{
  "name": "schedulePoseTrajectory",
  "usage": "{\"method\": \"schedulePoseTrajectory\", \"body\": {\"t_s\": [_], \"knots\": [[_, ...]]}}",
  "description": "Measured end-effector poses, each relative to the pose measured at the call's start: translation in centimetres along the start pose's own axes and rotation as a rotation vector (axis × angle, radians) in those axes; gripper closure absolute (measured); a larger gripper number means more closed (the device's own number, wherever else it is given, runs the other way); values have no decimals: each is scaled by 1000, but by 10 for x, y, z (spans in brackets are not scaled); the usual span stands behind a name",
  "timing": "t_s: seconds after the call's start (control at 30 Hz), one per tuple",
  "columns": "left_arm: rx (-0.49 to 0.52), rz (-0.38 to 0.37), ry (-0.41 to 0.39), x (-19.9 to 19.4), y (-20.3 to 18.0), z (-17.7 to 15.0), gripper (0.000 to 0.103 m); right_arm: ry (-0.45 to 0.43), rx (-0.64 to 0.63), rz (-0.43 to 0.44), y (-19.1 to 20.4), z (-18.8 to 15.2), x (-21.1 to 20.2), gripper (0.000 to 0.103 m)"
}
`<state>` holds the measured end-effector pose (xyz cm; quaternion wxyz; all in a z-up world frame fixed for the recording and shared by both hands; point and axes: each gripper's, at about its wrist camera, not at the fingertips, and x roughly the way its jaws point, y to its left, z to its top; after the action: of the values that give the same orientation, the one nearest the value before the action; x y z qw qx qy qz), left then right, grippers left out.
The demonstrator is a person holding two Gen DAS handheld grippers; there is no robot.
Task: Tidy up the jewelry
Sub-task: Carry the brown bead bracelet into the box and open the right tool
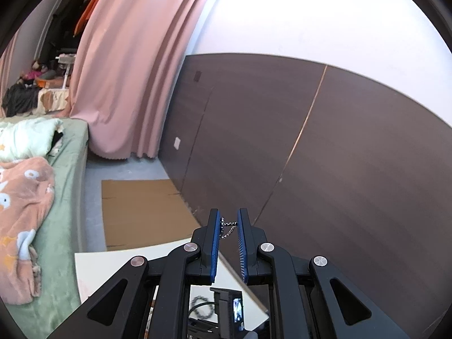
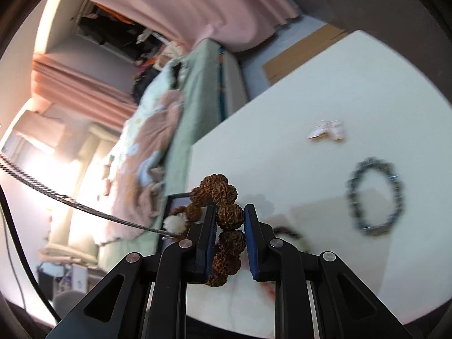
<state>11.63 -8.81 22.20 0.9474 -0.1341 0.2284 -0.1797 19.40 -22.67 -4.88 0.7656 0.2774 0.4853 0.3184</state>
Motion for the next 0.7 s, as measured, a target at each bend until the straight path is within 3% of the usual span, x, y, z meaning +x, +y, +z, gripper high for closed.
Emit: {"method": "schedulePoseTrajectory", "body": {"t_s": [0.27, 0.43, 0.5, 0.6, 0.67, 0.7], "knots": [[-74, 93, 116, 29, 41, -24, 90, -14, -45, 200, 23, -9, 1, 82], [-106, 98, 115, 27, 49, -27, 90, -27, 14, 331, 15, -5, -5, 82], [-101, 90, 90, 17, 44, -19, 90, -26, 10, 306, 16, -5, -2, 82], [-90, 68, 28, -5, 33, -1, 90, 21, -18, 193, 23, -8, 16, 82], [-82, 44, -28, -27, 27, 14, 103, 63, -37, 130, 27, -10, 31, 82], [-75, 32, -62, -39, 24, 22, 103, 78, -44, 113, 29, -11, 37, 82]]}}
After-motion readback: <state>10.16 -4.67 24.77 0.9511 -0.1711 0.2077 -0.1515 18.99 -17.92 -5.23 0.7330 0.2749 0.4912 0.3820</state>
